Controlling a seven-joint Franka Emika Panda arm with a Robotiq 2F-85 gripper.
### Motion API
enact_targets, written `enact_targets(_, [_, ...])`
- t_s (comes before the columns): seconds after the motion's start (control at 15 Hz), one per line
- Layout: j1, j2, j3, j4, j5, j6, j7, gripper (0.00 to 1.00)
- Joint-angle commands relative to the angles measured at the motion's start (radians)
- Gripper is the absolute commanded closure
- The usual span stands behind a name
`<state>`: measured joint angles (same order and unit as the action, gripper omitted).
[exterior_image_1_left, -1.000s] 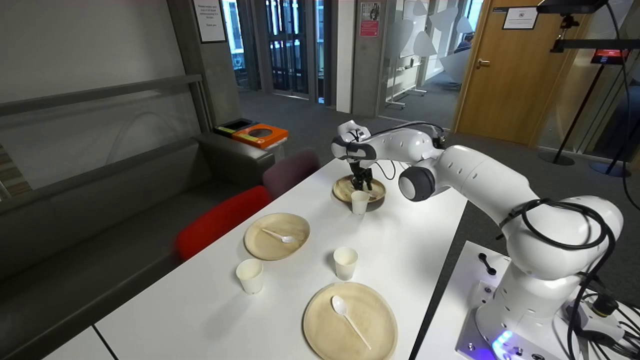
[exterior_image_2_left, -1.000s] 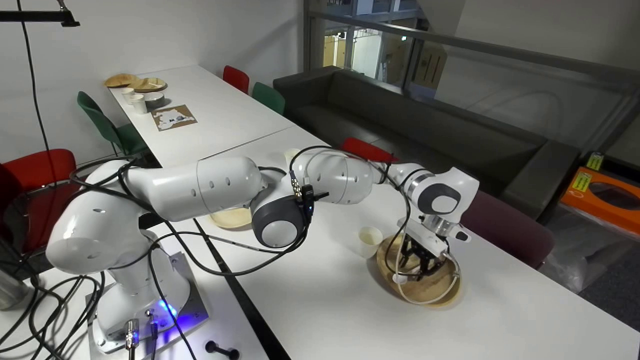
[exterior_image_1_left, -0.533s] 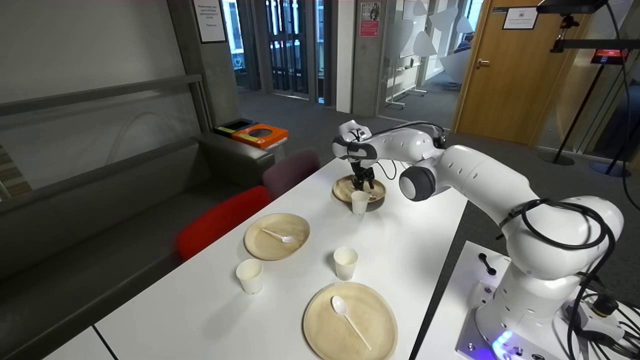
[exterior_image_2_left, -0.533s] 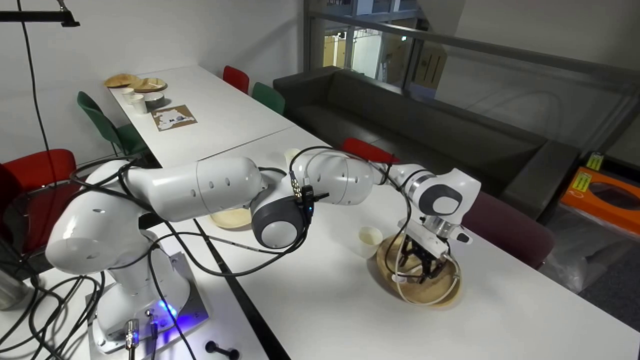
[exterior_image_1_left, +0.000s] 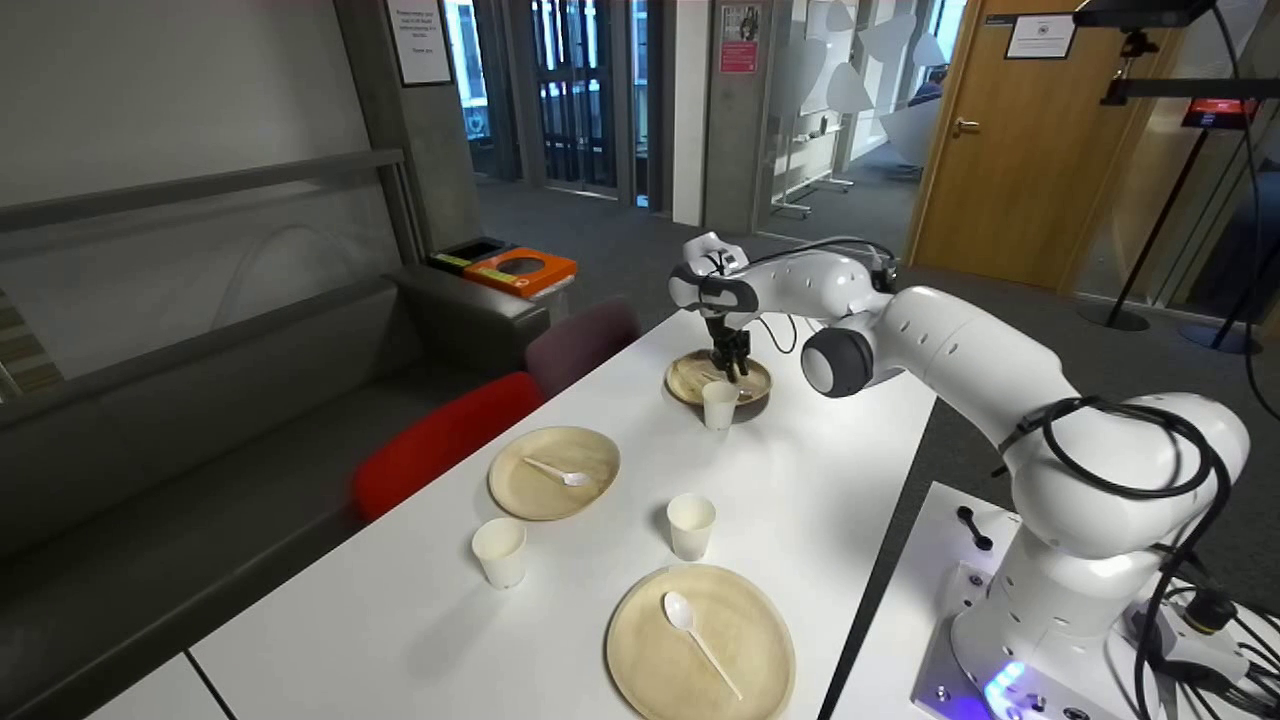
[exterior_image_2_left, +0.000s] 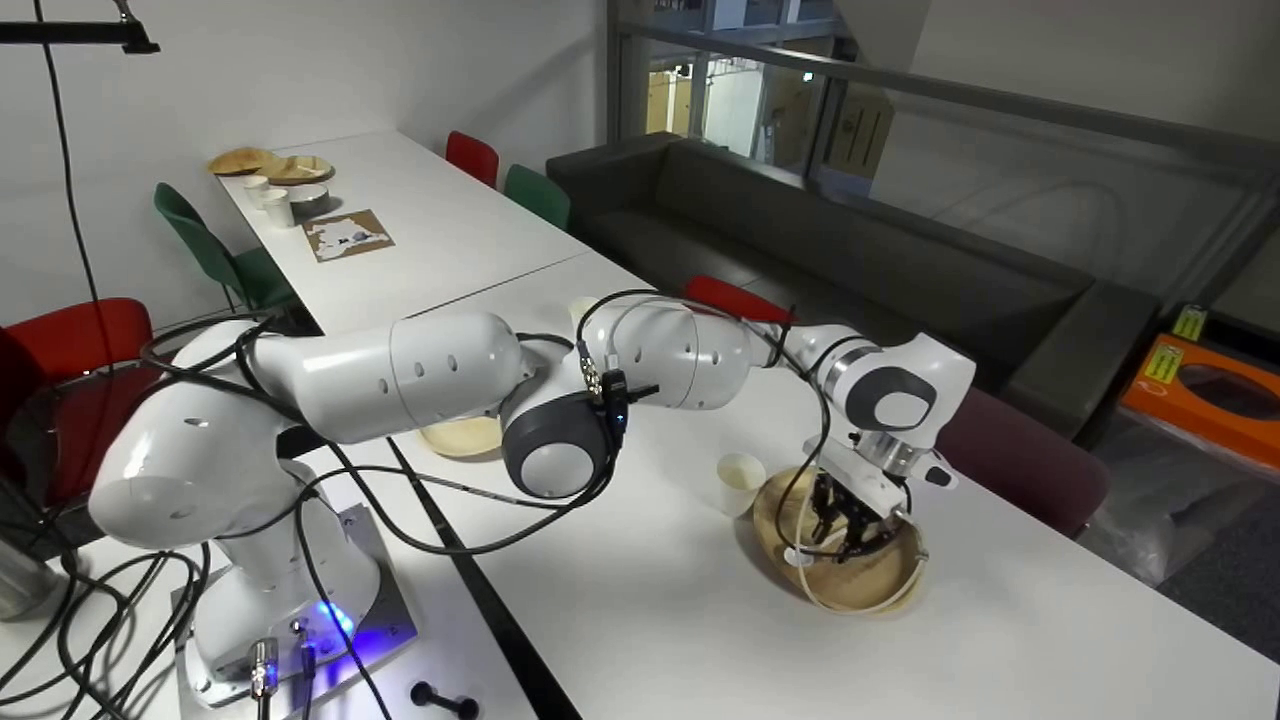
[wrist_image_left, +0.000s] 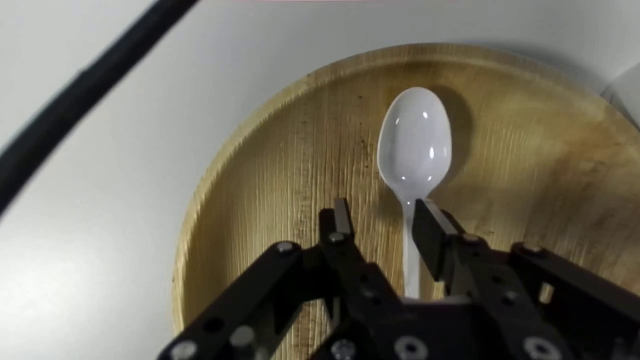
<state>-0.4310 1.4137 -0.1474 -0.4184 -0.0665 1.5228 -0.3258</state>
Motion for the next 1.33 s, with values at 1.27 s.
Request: enact_targets(1.27, [-0.001,-0.016,0.004,-0.033,0.011,-0.010,0.141,1.00])
